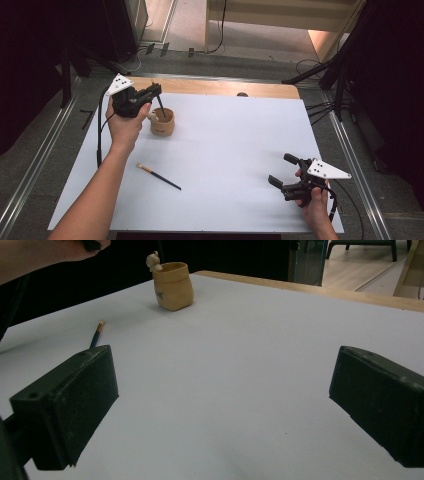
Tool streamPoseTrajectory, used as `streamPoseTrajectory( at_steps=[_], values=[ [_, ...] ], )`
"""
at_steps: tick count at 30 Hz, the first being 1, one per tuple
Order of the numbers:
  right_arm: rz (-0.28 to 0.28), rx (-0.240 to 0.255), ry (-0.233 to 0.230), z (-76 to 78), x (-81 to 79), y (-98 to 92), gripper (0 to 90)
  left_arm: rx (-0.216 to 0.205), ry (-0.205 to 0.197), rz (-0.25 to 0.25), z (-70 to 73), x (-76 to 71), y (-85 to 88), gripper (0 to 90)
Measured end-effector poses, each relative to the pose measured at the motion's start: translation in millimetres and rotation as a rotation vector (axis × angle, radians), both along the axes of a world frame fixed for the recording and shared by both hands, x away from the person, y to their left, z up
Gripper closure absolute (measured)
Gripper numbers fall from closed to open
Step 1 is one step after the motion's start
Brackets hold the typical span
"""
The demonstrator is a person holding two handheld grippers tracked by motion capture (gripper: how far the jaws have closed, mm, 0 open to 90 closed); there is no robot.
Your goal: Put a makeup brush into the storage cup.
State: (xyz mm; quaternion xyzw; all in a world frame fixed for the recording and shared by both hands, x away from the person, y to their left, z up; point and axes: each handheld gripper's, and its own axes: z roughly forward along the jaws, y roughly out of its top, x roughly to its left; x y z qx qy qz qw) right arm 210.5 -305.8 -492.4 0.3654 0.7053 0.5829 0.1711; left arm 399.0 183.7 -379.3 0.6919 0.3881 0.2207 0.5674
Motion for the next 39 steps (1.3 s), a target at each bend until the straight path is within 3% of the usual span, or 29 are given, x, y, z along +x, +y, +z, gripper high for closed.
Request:
streamPoseTrajectory(
  at_steps=[13, 34, 35, 37, 38, 39],
  values=[
    [0.008, -0.002, 0.004, -0.7, 0.2, 0.6, 0.0, 0.029, 0.022, 0.029, -15.2, 1.0, -4.4, 85.0],
    [0.005, -0.004, 0.008, -2.4, 0.9, -0.3, 0.0, 0.075, 0.071, 0.033, -39.0, 2.5, -12.9, 84.5],
    [0.005, -0.001, 0.010, -2.3, 1.0, -0.4, 0.0, 0.076, 0.077, 0.028, -39.1, 2.0, -13.1, 82.4],
    [0.004, 0.000, 0.012, -2.4, 1.4, -0.3, 0.0, 0.070, 0.077, 0.021, -38.7, 1.3, -12.7, 69.4],
    [0.004, 0.000, 0.012, -2.4, 1.4, -0.3, 0.0, 0.065, 0.075, 0.018, -38.1, 0.1, -12.6, 69.4],
    [0.006, 0.000, 0.010, -2.5, 1.8, -0.2, 0.0, 0.067, 0.074, 0.012, -37.2, -1.3, -12.4, 61.5]
  ],
)
